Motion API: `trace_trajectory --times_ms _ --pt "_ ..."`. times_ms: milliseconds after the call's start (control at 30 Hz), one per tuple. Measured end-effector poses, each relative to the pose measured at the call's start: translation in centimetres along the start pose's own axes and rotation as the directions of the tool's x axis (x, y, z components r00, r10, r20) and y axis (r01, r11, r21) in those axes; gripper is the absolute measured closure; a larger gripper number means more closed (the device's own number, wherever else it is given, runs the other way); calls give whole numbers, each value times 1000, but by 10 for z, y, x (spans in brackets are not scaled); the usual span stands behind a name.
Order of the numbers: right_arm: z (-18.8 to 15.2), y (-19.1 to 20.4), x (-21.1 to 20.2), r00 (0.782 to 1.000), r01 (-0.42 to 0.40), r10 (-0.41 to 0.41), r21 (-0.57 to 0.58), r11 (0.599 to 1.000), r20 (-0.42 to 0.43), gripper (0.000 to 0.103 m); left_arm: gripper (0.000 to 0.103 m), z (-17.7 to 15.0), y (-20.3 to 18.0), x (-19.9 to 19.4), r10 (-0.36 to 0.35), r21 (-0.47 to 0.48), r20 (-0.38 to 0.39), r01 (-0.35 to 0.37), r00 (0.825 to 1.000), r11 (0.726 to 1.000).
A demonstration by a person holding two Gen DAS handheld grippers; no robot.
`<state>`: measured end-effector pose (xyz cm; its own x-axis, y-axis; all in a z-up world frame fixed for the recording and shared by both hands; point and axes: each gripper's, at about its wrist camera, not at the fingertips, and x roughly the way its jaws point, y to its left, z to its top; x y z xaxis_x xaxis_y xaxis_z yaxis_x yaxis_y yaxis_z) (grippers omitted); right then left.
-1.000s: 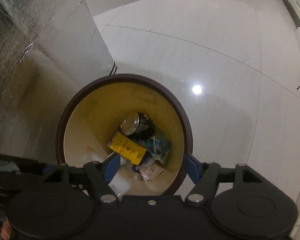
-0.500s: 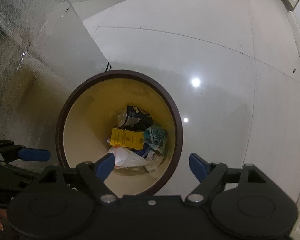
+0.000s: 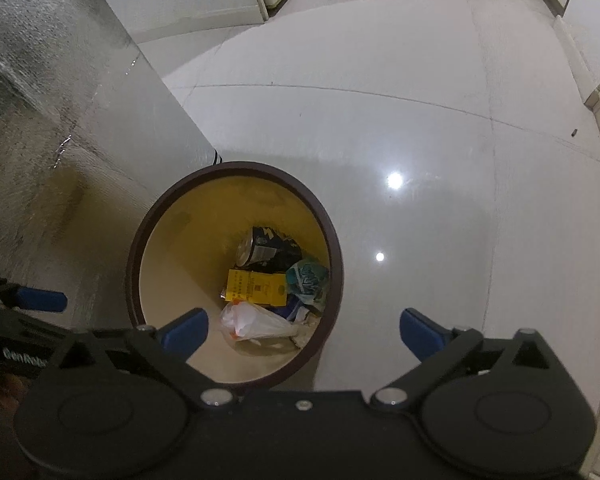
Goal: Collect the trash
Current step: 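Raise both open tools up away from the yellow bin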
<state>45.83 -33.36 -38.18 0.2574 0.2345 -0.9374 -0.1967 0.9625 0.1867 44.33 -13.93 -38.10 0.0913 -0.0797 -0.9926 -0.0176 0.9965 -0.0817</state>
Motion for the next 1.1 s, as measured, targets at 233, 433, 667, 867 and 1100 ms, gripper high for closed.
trace_trajectory --times_ms 233,433,667,867,1100 --pt "-14 -5 -27 999 0 0 1 1000 40 0 0 -13 5 -39 19 11 63 -19 998 1000" --pt "-25 1 -60 996 -3 4 -10 1000 91 0 0 -26 10 -83 12 23 140 -16 990 1000" --pt "-42 16 -108 989 15 -12 -20 1000 146 0 0 -49 5 -133 -6 69 229 -10 973 998" --pt "-60 29 -155 982 38 -31 -30 999 189 0 0 -74 6 -172 -35 92 307 7 951 996" --pt "-86 44 -217 957 74 -64 -24 997 284 0 0 -109 3 -217 -86 130 390 38 917 991"
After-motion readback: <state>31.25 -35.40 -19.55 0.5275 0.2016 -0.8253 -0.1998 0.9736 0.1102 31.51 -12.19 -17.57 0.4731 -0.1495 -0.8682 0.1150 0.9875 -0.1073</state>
